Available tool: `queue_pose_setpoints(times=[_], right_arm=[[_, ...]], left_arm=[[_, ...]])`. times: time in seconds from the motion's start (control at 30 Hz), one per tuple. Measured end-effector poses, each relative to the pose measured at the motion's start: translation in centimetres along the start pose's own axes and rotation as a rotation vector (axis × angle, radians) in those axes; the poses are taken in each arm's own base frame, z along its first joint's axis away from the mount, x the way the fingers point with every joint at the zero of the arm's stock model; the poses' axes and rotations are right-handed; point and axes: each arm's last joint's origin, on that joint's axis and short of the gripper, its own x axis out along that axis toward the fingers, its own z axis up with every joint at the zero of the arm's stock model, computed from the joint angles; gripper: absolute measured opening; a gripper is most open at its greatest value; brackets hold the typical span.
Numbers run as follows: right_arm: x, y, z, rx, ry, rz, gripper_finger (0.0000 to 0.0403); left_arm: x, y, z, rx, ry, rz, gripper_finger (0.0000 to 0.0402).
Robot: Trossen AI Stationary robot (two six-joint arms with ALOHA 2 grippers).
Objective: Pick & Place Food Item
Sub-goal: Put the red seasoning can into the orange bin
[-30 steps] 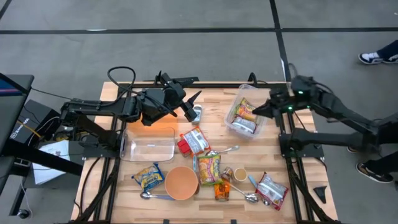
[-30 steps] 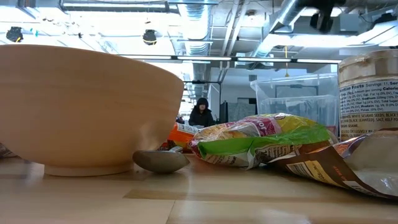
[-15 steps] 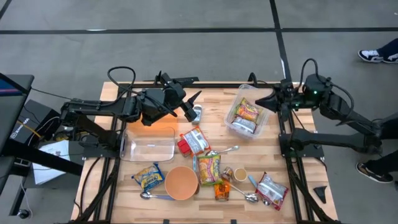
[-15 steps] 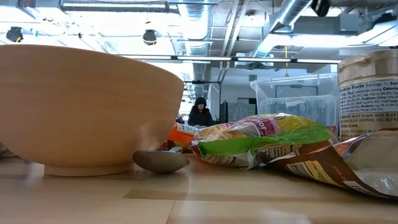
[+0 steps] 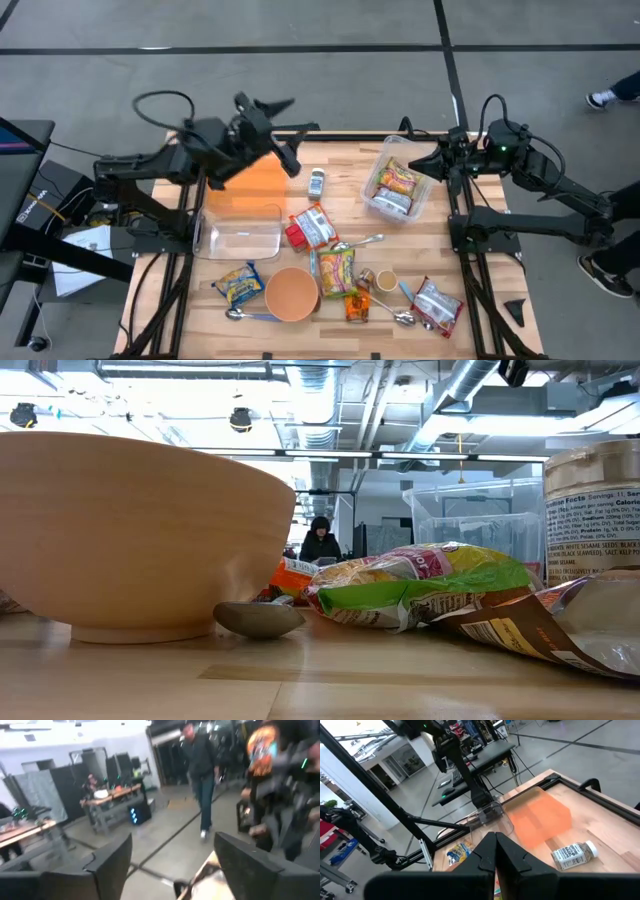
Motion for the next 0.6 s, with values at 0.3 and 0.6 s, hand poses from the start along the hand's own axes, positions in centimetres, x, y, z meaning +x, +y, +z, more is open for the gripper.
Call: queue_pose_setpoints(times=[0.3, 0.6], right_arm=[[0.0, 0.2, 0.3, -0.013, -0.027, 0.017, 0.0000], [0.0, 0.3, 0.5, -0.023, -0.038, 0.051, 0.0000]], left_arm=[[-1.7, 3.4, 4.9, 0.076, -0.099, 0.092, 0.0380], [-2.1, 5.3, 6.5, 0.178, -0.068, 0.105, 0.0389]])
